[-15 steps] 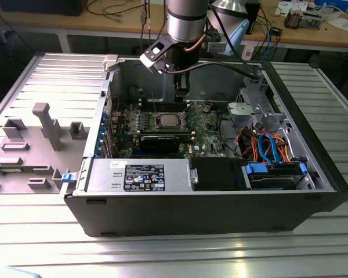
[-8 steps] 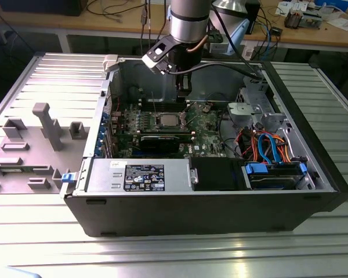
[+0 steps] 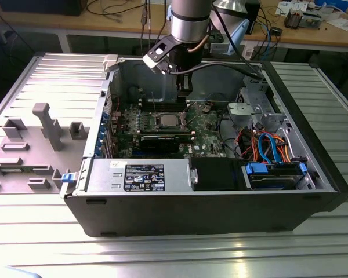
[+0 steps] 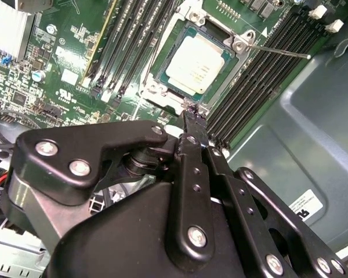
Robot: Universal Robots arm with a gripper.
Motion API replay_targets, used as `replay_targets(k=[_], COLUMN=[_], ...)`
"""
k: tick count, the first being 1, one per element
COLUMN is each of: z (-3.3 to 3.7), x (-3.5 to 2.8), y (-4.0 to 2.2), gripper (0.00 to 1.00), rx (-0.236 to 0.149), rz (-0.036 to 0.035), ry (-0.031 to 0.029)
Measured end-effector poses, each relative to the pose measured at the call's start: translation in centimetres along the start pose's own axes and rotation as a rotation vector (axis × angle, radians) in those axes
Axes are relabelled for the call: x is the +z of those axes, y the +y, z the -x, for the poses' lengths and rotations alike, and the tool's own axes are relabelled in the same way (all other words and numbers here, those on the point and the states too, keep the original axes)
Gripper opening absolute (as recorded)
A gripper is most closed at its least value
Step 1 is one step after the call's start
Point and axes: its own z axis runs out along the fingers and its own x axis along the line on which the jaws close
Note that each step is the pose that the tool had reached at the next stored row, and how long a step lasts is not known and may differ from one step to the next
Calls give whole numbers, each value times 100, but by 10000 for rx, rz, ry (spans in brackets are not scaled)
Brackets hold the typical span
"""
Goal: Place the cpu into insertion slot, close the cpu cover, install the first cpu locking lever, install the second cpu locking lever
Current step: 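Close the cpu cover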
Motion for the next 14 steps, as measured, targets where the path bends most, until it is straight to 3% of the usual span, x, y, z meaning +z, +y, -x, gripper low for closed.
replay_targets(k=[14], z=[3], x=[1], y=[131], gripper=[11], rx=[0], rz=[0], ry=[-1])
